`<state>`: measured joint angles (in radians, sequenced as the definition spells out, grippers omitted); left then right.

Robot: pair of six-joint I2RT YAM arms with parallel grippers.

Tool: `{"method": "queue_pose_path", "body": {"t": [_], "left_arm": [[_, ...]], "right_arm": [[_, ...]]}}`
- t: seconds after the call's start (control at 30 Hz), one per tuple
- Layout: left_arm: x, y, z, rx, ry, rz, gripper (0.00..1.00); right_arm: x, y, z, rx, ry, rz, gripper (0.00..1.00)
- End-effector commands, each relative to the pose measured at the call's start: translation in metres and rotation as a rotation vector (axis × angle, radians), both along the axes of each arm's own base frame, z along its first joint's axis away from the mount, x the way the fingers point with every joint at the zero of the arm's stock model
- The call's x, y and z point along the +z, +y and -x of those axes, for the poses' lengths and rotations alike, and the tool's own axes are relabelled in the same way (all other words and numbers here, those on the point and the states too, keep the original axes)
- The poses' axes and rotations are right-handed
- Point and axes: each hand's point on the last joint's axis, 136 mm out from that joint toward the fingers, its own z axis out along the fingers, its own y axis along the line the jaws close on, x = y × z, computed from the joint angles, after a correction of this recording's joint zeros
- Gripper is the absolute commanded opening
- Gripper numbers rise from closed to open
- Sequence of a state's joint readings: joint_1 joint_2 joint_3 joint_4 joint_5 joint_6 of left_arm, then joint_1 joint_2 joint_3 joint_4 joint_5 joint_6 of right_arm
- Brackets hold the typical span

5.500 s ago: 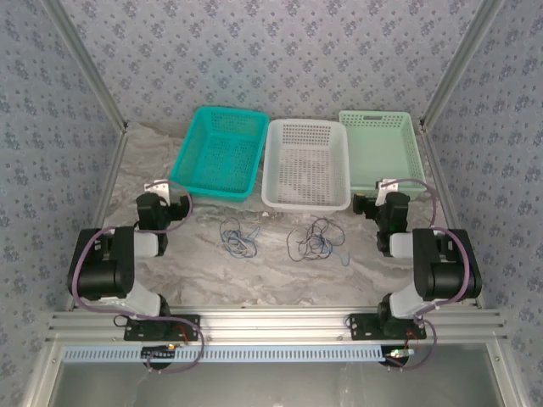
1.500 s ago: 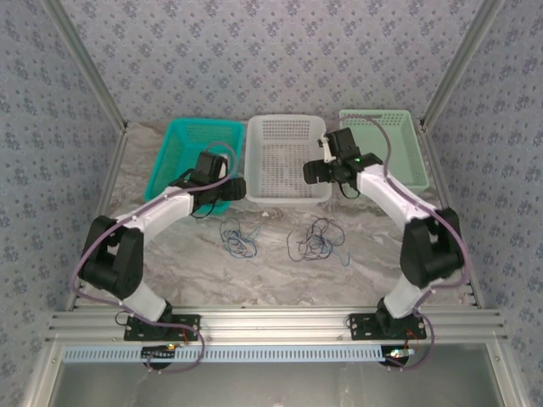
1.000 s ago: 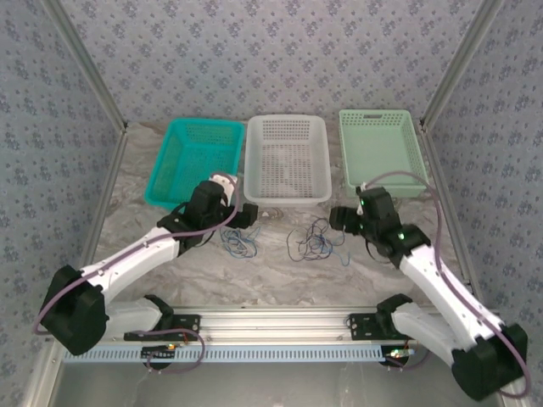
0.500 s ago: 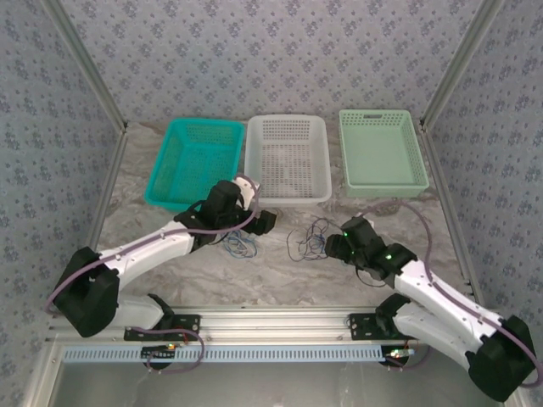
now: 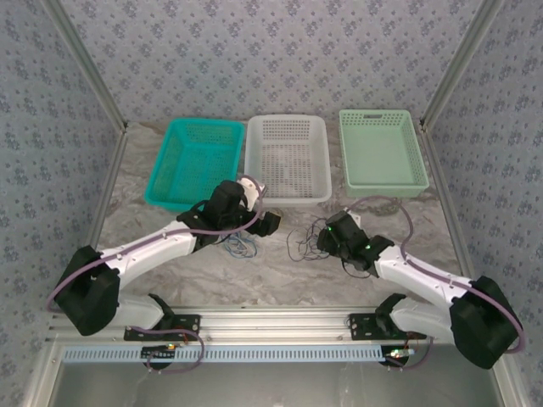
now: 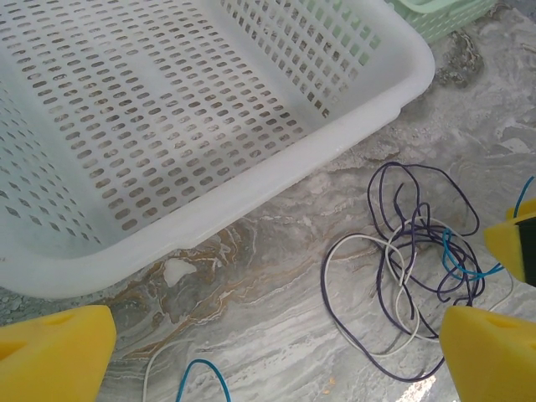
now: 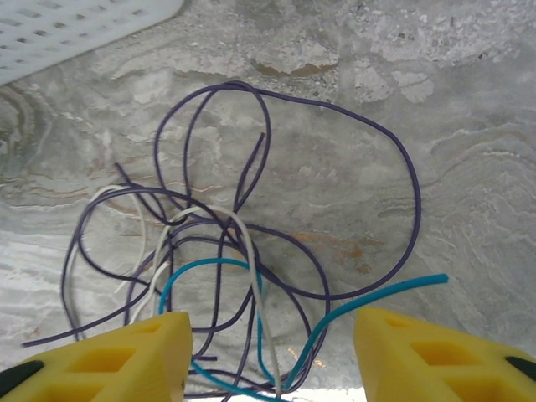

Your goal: Untangle the cables

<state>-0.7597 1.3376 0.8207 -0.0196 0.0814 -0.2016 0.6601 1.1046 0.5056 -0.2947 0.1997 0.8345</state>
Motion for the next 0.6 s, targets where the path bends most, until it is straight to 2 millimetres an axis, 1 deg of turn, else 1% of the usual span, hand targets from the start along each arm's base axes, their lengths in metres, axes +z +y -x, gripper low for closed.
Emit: {"method": "queue_pose_path", "body": {"t": [0.0,0.13,0.3,0.33,0.4,0.47,0.57], "left_arm": [[0.018,-0.001,-0.002,-0.003,-0.049,0.011,0.99],[0.018,0.003,-0.001,0.014,-0.053,0.014,0.99],[0.016,0.007,0.001,0.021,-0.052,0.007,1.00],[0.015,0.007,0.001,0.020,-0.051,0.006,0.99],[0.017,0.007,0.002,0.020,-0.056,0.008,1.00],[0.017,0.008,0.002,0.024,-0.058,0.008,1.00],[0.017,0.008,0.001,0.023,-0.062,0.010,0.99]], "right_arm": [[0.003,0.000,-0.008,-0.020,-0.023,0.019,0.52],[-0.001,0.001,-0.013,-0.019,-0.025,0.043,0.41],[0.003,0.002,-0.018,0.001,-0.043,0.101,0.15],[0.005,0.003,-0.018,0.013,-0.048,0.111,0.11],[0.015,0.008,-0.016,0.072,-0.084,0.161,0.04],[0.033,0.009,-0.012,0.102,-0.143,0.236,0.00],[0.063,0.003,-0.004,0.124,-0.225,0.325,0.00]]}}
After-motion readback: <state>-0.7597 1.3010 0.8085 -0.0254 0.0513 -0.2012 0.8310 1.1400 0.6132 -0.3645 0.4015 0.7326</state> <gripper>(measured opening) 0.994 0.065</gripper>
